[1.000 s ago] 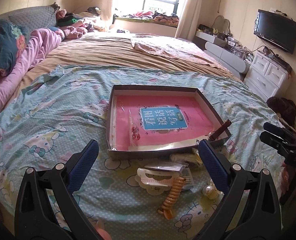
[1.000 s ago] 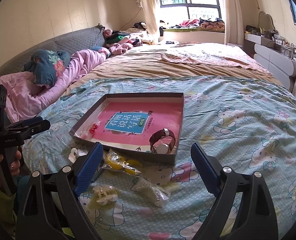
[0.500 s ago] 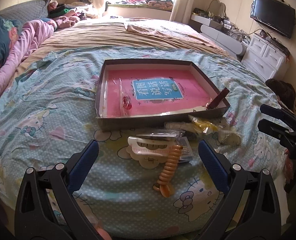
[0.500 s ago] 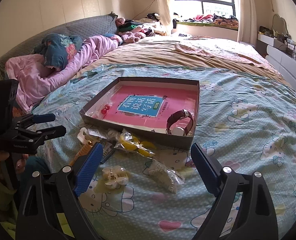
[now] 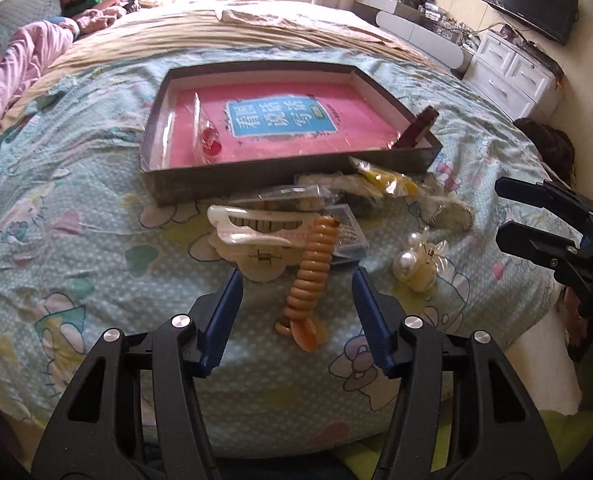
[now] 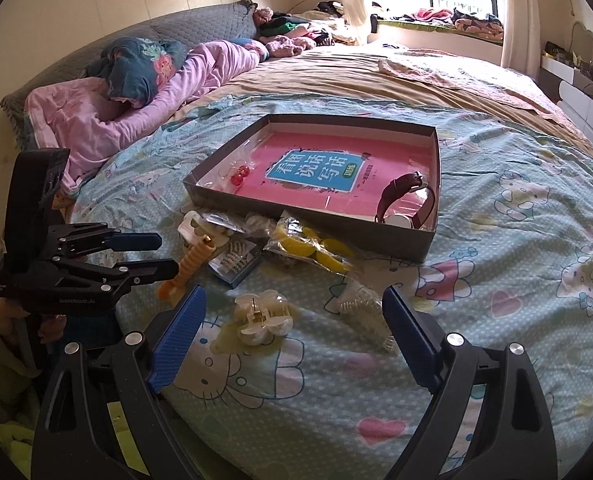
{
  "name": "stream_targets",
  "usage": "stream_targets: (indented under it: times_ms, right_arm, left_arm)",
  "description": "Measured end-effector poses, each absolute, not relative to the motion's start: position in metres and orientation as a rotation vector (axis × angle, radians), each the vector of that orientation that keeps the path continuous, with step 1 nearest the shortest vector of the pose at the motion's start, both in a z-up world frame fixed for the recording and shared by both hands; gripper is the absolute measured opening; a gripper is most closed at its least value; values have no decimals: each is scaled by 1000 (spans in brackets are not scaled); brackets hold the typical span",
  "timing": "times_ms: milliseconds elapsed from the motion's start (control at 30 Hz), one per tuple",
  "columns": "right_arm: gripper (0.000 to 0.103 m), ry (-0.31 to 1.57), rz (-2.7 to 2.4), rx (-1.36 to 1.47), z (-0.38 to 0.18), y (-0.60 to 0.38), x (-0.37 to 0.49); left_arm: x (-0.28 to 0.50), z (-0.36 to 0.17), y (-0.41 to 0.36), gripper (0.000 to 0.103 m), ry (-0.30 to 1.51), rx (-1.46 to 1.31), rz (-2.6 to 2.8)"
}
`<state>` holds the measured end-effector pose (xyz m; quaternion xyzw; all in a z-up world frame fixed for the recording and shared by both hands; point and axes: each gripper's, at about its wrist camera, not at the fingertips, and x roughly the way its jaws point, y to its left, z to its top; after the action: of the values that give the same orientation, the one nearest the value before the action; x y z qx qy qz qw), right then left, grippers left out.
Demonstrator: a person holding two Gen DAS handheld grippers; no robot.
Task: Organize jewelry
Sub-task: 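Grasp the orange coiled hair tie with the left tool while the right tool reaches for the white claw clip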
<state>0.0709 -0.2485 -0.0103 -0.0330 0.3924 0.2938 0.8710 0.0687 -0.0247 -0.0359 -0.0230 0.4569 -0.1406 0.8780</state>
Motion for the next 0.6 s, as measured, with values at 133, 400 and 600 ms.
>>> stream_targets:
  times_ms: [133, 400, 600]
  right_arm:
    - [89, 840, 623, -79, -16, -246, 69]
    - [89, 879, 639, -101, -30, -238, 70]
    - [86, 908, 653, -106, -42, -228, 74]
  left_arm:
    - [69, -42, -29, 41, 971, -40, -314]
    - [81, -60, -32, 40, 1021, -84, -345]
    - [83, -63, -27, 15, 1025, -121, -334]
